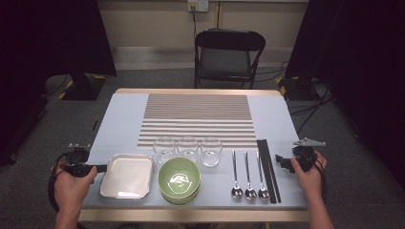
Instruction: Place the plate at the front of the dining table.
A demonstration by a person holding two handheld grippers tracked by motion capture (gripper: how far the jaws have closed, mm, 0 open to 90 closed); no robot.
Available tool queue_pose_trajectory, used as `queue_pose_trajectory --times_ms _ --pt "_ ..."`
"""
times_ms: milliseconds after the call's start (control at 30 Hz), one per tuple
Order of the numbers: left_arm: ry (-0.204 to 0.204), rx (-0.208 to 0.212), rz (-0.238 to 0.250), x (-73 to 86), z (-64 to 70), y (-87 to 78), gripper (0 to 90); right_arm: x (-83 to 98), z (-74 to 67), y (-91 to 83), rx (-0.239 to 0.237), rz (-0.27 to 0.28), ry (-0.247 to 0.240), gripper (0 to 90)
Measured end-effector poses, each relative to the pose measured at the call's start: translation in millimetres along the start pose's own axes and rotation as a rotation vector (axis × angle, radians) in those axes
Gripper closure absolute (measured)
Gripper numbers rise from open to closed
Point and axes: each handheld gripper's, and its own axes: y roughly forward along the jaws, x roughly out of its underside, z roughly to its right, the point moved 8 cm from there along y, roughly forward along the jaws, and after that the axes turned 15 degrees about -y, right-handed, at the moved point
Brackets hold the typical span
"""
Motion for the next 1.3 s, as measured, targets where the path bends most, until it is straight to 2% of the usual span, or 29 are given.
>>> queue_pose_trajectory --times_ms 133,167,267,300,400,500,567,767,933,1100,1233,1300 --pt "0.0 0.002 -0.01 0.7 -0.1 1.3 90.0 0.0 0.0 0.0 0.0 0.0 0.0 17.4" --pt "-0.008 0.009 -0.006 0.5 0.1 1.6 90.0 0.0 0.0 0.0 0.0 0.0 0.0 17.4" --pt "0.001 0.009 0.008 -0.6 -1.1 0.1 90.0 -0.1 0.0 0.0 0.001 0.001 0.001 17.4" --pt "-0.003 0.008 0.005 -0.6 -1.9 -0.8 89.2 0.0 0.1 0.0 0.0 0.001 0.0 17.4" --pt "-0.008 0.039 0.01 -0.9 -1.1 -1.9 84.6 0.0 0.0 0.0 0.0 0.0 0.0 17.4" --pt "-0.009 0.032 0.004 -0.2 -1.4 -0.1 82.2 0.0 0.0 0.0 0.0 0.0 0.0 17.4" --pt "-0.009 0.038 -0.004 0.5 -1.0 2.1 82.5 0.0 0.0 0.0 0.0 0.0 0.0 17.4" --pt "-0.001 0.019 -0.026 2.4 -1.6 6.6 86.8 0.0 0.0 0.0 0.0 0.0 0.0 17.4" --pt "-0.022 0.019 -0.032 1.6 -1.2 6.8 87.9 -0.1 0.1 0.0 0.0 0.0 0.002 17.4" --pt "-0.039 0.012 -0.016 -0.6 -0.1 5.4 88.9 -0.1 0.1 0.0 0.0 0.0 0.002 17.4" --pt "-0.047 0.017 0.026 -5.0 0.4 -1.6 90.0 0.0 0.1 0.1 0.0 0.0 0.002 17.4" --pt "-0.054 0.017 0.022 -4.6 -0.5 -2.1 90.0 0.0 0.1 0.0 0.0 0.0 0.002 17.4"
